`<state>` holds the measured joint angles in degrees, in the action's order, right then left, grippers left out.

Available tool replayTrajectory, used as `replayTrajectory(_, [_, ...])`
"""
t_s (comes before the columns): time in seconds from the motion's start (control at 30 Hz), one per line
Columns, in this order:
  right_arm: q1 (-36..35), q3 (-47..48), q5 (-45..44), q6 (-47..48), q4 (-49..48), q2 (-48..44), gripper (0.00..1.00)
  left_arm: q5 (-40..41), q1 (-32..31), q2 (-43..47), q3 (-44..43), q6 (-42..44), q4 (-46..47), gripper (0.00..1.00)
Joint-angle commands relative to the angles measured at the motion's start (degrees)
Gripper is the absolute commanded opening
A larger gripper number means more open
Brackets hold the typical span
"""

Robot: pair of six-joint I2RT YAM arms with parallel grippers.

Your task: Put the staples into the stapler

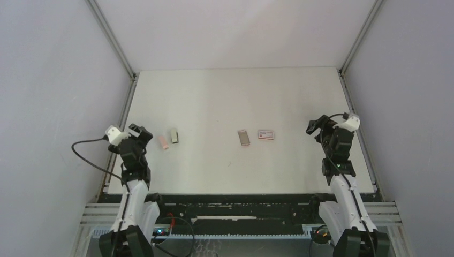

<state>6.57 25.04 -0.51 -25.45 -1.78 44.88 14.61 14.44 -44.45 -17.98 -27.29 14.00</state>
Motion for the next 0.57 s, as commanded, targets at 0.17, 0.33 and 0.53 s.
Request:
replayTrajectory(0.17, [-1.03,-13.52,-14.54,7.66,-33.91,12.38,0.9,2.98,-1.75,-7.89,6.34,9.8,18.98,0.92])
replayTrajectory(0.33, [-5.34,-11.11,-20.6,12.96,-35.89,18.61,0.9,2.8,-4.73,-12.04,5.93,13.14,23.35,0.92])
replayTrajectory(0.53, [-6.35,-11.44,-21.11,15.66,-40.91,20.77,0.9,4.09,-5.61,-14.2,4.92,13.57,24.32,0.92])
